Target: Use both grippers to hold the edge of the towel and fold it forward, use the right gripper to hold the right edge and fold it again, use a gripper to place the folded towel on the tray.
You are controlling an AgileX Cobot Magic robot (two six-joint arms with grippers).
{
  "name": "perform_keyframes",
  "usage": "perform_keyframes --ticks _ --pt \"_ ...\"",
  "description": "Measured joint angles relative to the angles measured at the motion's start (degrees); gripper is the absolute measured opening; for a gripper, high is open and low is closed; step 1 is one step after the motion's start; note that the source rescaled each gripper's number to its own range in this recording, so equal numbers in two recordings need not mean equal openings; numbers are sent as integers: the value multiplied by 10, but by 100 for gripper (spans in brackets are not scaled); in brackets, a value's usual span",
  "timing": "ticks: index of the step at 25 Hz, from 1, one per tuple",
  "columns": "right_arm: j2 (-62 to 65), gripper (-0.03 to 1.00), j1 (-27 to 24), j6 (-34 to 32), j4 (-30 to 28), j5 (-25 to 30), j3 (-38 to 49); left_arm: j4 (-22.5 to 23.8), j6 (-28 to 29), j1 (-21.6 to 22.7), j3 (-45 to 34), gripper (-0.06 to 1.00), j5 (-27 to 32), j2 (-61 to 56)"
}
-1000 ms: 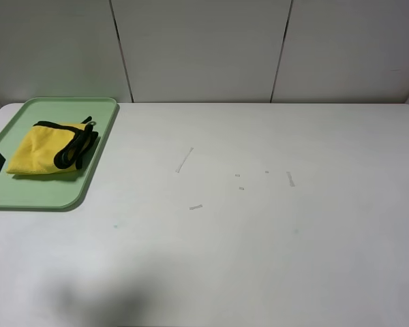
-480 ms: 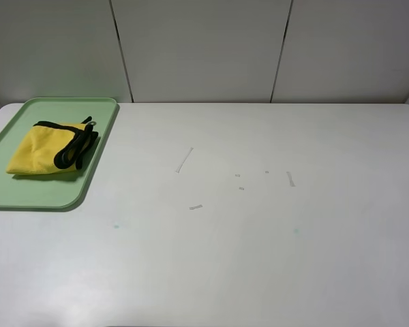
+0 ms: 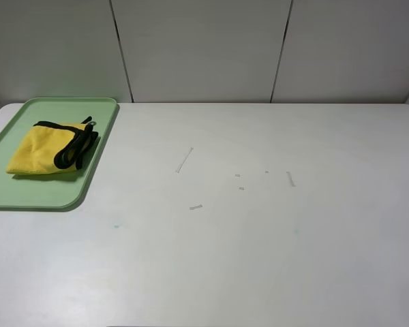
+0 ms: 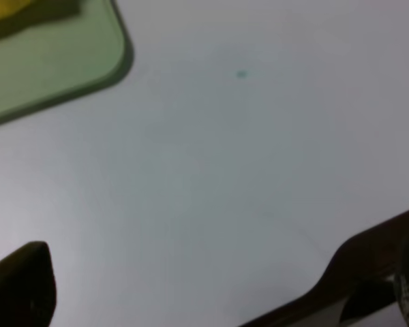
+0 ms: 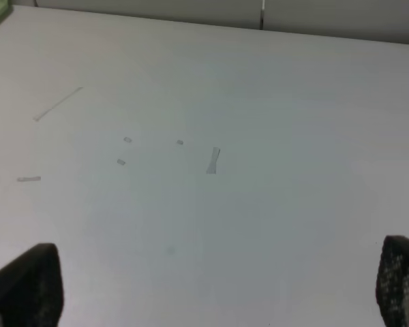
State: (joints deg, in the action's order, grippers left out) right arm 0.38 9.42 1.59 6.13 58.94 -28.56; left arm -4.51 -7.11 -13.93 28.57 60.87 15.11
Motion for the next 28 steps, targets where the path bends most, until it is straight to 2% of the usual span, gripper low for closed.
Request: perform_keyframes --ticks 10,13,20,28 --pt "0 100 0 0 0 0 0 -13 -7 2 -2 100 0 -144" --pt "0 100 0 0 0 0 0 -13 -7 27 -2 100 0 -153" --pt "0 100 0 0 0 0 0 -14 -6 123 -2 100 0 -155" --pt "0 100 0 0 0 0 0 -15 -6 132 -2 100 0 -155"
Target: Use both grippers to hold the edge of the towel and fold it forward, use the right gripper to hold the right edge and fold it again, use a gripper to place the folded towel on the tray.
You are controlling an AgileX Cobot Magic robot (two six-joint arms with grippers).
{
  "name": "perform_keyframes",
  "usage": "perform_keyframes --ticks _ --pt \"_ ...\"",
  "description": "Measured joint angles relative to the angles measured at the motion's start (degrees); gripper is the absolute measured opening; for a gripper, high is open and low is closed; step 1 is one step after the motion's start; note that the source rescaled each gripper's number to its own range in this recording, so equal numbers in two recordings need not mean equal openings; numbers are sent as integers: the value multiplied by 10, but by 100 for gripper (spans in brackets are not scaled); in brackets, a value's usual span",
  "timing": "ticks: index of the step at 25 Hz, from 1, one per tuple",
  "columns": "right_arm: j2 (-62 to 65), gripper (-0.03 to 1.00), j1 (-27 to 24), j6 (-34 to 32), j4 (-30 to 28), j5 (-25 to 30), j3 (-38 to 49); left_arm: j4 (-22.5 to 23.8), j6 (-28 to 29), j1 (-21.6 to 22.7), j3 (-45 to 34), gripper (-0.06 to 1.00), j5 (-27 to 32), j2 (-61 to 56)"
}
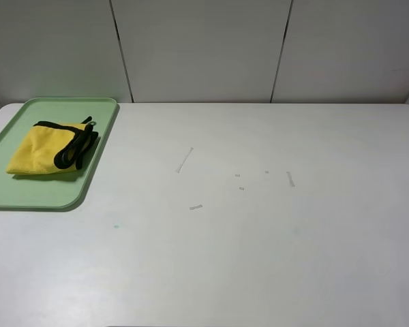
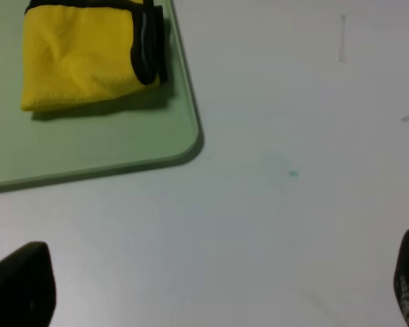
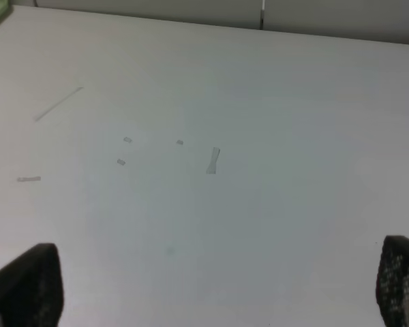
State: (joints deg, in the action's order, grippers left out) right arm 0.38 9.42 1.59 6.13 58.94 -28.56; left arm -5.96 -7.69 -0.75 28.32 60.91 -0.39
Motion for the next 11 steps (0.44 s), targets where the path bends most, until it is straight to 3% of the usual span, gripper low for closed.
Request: perform_keyframes --ticks 11 --pt "0 100 0 0 0 0 0 0 0 0 0 100 0 0"
